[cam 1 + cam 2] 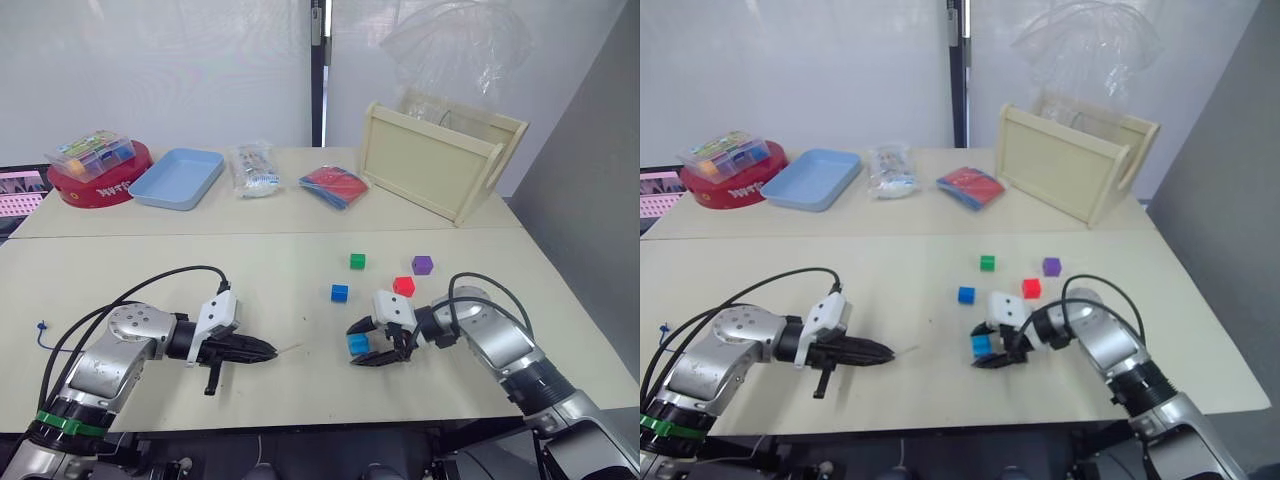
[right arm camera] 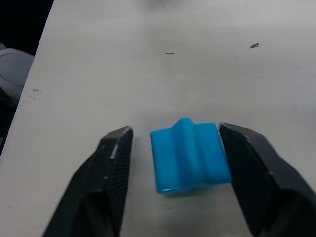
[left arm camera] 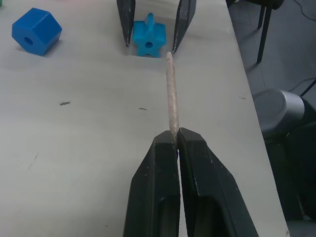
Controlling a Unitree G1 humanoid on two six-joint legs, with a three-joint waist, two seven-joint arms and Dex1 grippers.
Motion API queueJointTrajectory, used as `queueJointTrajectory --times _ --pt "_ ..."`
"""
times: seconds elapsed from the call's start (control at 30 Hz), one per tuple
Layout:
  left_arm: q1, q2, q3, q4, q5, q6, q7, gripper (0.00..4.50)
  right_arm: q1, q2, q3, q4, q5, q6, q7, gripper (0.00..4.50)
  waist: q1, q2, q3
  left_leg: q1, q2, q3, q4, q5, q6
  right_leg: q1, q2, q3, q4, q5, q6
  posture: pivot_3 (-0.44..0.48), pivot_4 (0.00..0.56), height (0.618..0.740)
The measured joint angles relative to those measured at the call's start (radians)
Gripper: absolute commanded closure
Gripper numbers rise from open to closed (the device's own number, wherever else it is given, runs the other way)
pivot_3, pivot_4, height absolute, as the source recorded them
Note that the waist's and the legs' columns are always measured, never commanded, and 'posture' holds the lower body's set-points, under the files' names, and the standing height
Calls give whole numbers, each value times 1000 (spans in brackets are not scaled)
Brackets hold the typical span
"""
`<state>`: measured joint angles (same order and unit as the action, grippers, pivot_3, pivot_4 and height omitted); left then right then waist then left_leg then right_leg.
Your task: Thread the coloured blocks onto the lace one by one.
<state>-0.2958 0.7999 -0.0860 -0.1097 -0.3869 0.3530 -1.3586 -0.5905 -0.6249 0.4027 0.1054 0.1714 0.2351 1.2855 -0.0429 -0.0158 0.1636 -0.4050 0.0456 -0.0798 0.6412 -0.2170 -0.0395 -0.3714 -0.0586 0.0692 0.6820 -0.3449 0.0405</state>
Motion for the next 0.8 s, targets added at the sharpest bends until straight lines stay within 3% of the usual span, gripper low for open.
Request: queueJointTrajectory --times 0.03,0.2,0.4,0.8 --pt "0 0 0 -6 0 3 5 4500 0 3 -2 2 -2 -4 -1 3123 0 0 0 0 0 0 0 0 0 0 0 0 0 0 0 0 150 740" --pt "-4 -14 -21 -37 3 45 47 4500 9 8 -11 1 -5 -10 -9 3123 0 0 0 0 0 0 0 0 0 0 0 0 0 0 0 0 150 740" --pt "-49 -98 -128 -39 78 85 155 4500 20 16 -17 -53 -11 27 -26 3123 2 0 0 0 0 0 0 0 0 0 0 0 0 0 0 0 150 740" --pt "-122 -136 -212 -37 130 113 189 4500 30 20 -16 -97 -13 60 -24 3123 1 0 0 0 -1 0 0 0 0 0 0 0 0 0 0 0 150 740"
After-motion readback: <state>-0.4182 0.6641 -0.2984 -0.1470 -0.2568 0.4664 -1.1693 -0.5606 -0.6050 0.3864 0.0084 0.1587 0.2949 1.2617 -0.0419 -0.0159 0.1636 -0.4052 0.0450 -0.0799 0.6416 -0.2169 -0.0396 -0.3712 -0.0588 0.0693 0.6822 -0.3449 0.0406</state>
